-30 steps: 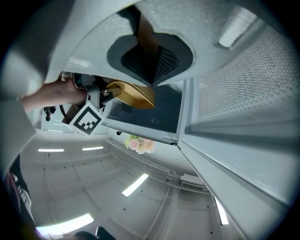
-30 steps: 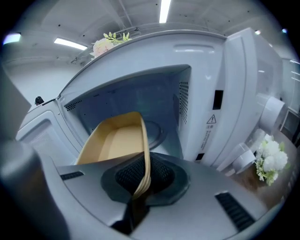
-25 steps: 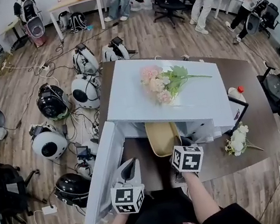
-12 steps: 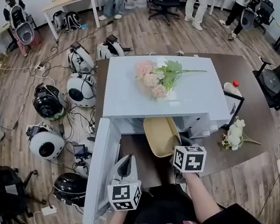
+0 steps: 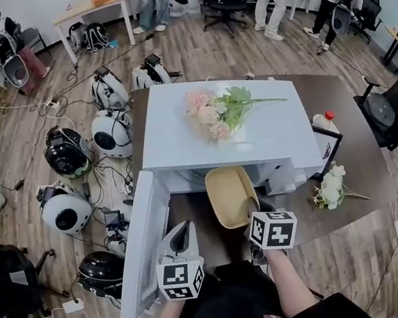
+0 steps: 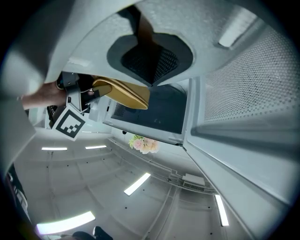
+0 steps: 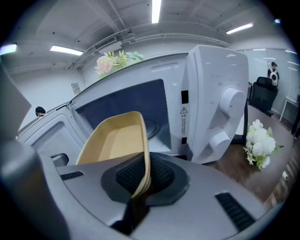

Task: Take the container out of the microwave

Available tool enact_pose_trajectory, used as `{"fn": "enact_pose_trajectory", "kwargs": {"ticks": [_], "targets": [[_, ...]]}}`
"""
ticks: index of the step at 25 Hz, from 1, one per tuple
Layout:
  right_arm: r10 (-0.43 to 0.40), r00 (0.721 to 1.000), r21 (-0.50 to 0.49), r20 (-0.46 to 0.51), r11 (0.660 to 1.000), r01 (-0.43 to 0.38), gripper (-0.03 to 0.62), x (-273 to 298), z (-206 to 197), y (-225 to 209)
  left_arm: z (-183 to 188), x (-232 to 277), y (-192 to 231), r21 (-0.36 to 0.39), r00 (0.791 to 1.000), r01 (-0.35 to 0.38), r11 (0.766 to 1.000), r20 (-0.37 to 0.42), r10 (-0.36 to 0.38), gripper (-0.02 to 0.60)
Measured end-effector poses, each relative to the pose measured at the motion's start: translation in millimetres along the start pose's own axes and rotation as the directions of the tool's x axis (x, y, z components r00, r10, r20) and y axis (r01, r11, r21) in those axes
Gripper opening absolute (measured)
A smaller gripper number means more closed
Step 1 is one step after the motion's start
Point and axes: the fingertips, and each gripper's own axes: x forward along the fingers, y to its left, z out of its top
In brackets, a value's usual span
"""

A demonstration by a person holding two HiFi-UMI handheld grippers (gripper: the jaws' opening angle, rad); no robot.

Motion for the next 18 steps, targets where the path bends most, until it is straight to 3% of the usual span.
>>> {"fn": "enact_pose_trajectory", "kwargs": {"ticks": [18], "targets": [[-0.017, 1.000, 0.017, -0.006, 1.000, 0.017, 0.025, -27, -22, -10, -3, -2, -14, 0.013, 0.999, 0.046, 0.999, -0.004, -0.046, 0.009]]}}
